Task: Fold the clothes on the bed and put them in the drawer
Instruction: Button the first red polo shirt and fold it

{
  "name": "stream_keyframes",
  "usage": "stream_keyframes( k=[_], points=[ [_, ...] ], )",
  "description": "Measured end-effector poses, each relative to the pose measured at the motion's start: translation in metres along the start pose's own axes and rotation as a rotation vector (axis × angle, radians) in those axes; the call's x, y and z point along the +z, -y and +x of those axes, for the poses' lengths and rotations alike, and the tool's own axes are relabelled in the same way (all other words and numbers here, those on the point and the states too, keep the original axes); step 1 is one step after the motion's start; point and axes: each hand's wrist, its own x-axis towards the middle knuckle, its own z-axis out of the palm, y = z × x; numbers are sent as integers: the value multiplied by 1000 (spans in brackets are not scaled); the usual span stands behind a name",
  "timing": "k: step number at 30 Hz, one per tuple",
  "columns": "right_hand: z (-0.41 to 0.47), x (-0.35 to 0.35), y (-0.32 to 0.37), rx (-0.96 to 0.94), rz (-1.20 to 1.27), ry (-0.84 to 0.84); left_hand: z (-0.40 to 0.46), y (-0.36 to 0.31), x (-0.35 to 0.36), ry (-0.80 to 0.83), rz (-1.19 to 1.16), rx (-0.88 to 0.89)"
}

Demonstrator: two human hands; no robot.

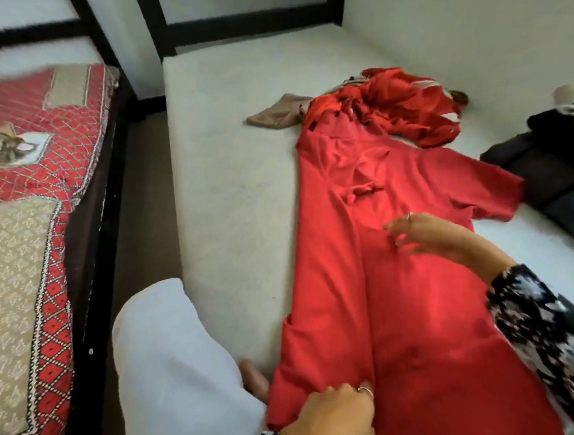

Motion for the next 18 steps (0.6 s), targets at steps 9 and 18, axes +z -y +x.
stream_keyframes(
  k=[9,18],
  points=[
    [-125,-27,-55,260,-942,53,11,-8,-39,-141,-36,55],
    [-163,7,-65,129,-1053,-109,61,-41,-91,-260,-52,135]
  ],
)
